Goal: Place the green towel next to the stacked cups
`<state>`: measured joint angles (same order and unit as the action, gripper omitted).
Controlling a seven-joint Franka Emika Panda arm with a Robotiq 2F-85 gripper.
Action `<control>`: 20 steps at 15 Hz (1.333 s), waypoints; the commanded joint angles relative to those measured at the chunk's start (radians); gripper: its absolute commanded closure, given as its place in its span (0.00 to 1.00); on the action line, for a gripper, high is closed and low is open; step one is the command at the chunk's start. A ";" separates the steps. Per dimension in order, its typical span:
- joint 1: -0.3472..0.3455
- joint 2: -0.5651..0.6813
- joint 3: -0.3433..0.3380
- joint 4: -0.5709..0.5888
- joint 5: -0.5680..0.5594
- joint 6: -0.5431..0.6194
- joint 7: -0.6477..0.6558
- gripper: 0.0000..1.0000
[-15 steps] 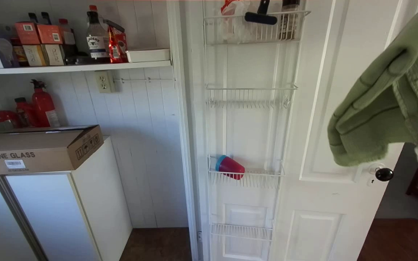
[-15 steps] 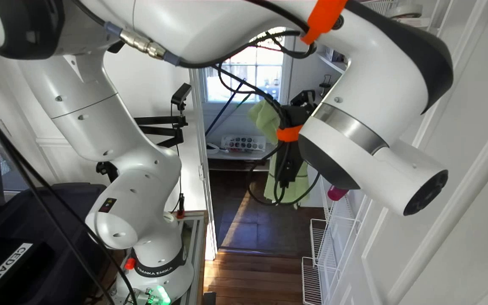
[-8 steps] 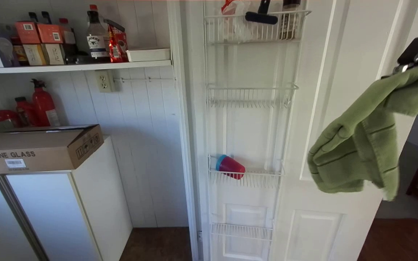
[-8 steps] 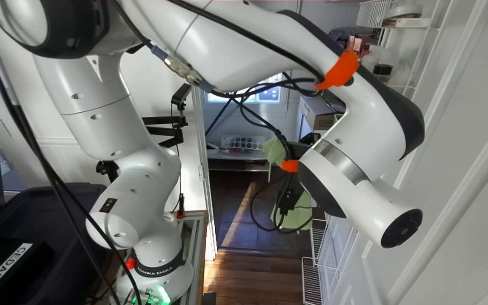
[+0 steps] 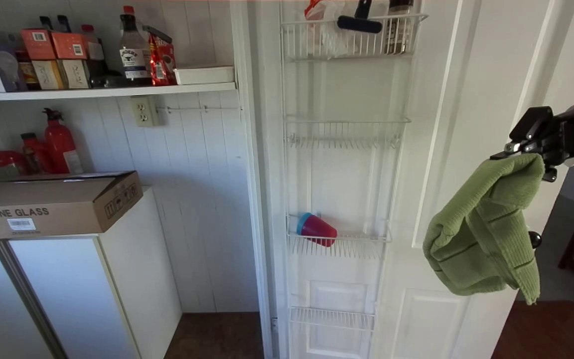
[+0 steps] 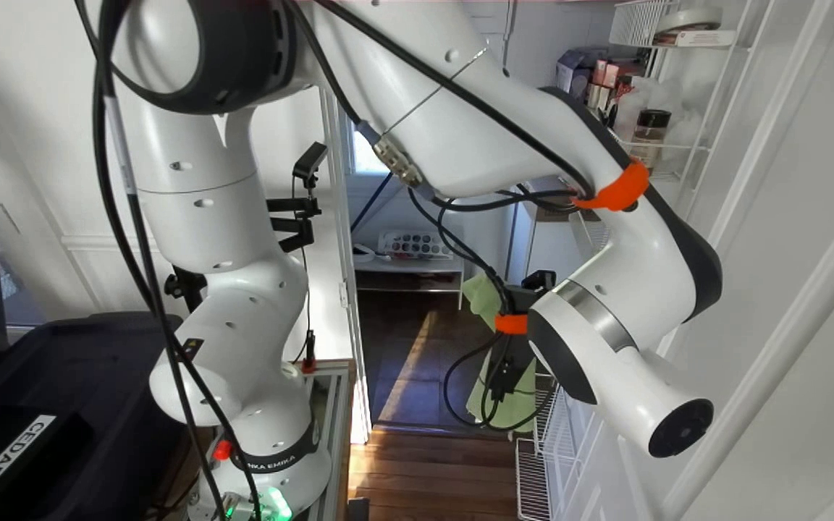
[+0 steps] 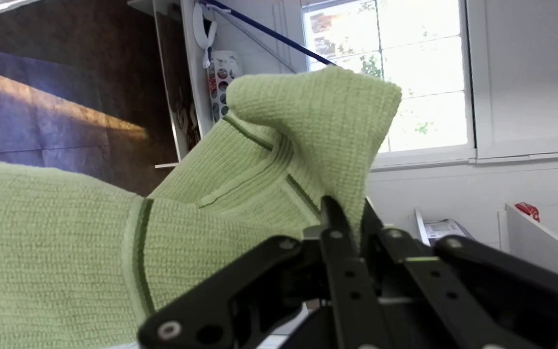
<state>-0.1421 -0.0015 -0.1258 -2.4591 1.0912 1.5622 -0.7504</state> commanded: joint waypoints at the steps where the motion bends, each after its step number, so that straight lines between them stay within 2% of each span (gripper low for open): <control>1: 0.004 0.010 -0.003 0.010 -0.001 -0.003 -0.003 0.91; 4: 0.004 0.015 -0.003 0.018 -0.001 -0.005 -0.003 0.91; 5: 0.004 0.015 -0.003 0.018 -0.001 -0.006 -0.003 0.98; 13: 0.023 0.170 0.022 0.099 0.142 0.001 -0.284 0.98; 20: 0.056 0.332 0.061 0.232 0.283 0.037 -0.416 0.98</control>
<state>-0.1012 0.2744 -0.0771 -2.2924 1.3104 1.5813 -1.1225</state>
